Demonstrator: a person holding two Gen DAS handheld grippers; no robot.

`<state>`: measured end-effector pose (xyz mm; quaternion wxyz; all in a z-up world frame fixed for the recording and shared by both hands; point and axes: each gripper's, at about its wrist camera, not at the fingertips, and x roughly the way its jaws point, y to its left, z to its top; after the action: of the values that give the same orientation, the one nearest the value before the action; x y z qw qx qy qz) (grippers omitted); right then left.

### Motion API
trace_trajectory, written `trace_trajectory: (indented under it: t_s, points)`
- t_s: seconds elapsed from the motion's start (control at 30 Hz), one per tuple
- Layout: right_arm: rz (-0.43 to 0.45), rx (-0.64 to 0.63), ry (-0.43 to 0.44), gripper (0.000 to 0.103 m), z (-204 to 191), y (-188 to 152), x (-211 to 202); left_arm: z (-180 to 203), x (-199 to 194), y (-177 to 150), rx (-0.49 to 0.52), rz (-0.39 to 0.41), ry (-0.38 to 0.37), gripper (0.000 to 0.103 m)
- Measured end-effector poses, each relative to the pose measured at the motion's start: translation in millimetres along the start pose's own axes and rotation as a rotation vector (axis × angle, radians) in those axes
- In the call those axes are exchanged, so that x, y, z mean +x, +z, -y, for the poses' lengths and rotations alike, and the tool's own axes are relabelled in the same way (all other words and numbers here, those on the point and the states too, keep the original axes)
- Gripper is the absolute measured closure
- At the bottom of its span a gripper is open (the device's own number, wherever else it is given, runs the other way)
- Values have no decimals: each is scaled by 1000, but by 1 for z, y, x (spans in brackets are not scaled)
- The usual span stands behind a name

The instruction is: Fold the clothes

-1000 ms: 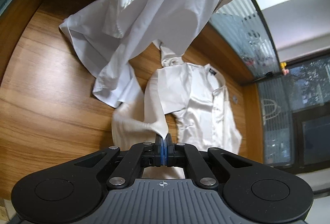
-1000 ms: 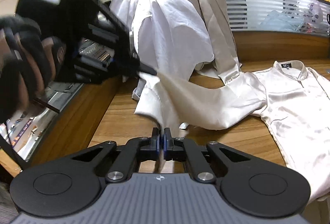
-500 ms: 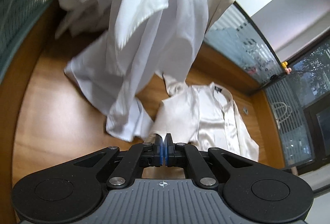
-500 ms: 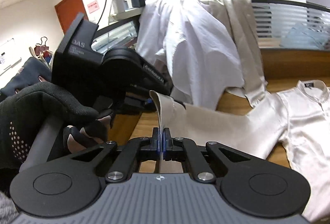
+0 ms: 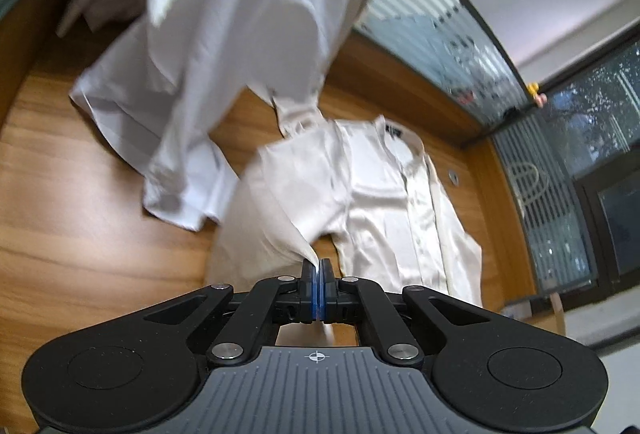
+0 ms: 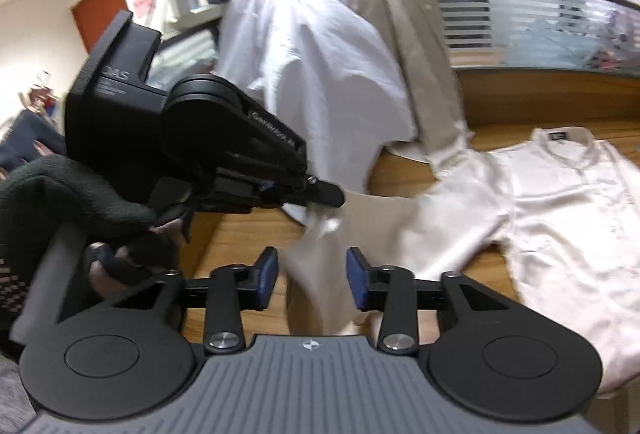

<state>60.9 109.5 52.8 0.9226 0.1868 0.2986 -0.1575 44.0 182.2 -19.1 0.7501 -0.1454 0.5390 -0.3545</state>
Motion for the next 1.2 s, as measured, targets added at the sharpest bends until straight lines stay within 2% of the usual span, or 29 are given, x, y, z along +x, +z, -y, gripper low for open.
trace_trajectory:
  t_s: [0.03, 0.1, 0.3, 0.4, 0.57, 0.6, 0.67, 0.7, 0.73, 0.83, 0.9, 1.03, 1.07, 1.13, 1.2]
  points:
    - [-9, -5, -9, 49, 4, -1, 0, 3, 4, -2, 9, -12, -2, 100]
    - [-28, -13, -20, 45, 12, -3, 3, 9, 11, -8, 23, -30, -1, 100]
    - [-81, -1, 24, 44, 33, -13, 8, 23, 31, -19, 57, -103, -57, 100]
    - [-78, 86, 37, 44, 48, -19, 10, 26, 41, -22, 34, -146, -80, 100]
    - [-35, 333, 46, 45, 80, -37, 14, 33, 53, -27, 33, -201, -112, 100]
    - [-31, 367, 51, 46, 85, -40, 16, 36, 55, -29, 41, -210, -117, 100]
    - [-28, 427, 57, 64, 95, -48, 21, 42, 58, -32, 63, -229, -127, 100]
    - [-30, 446, 55, 84, 100, -51, 23, 45, 61, -35, 77, -240, -132, 100]
    - [-31, 460, 51, 97, 104, -53, 25, 48, 64, -37, 91, -251, -139, 100]
    - [-39, 471, 20, 100, 121, -56, 20, 58, 70, -39, 145, -255, -154, 98]
    - [-54, 472, -7, 100, 136, -59, 14, 63, 74, -38, 163, -249, -163, 91]
    - [-83, 473, -60, 100, 166, -63, 2, 69, 85, -28, 173, -232, -175, 84]
    - [-90, 473, -73, 100, 173, -64, -1, 70, 90, -23, 170, -222, -174, 79]
    - [-104, 479, -96, 100, 189, -67, -7, 71, 100, -11, 169, -189, -159, 77]
    - [-114, 496, -110, 100, 209, -73, -13, 73, 113, 4, 193, -144, -110, 77]
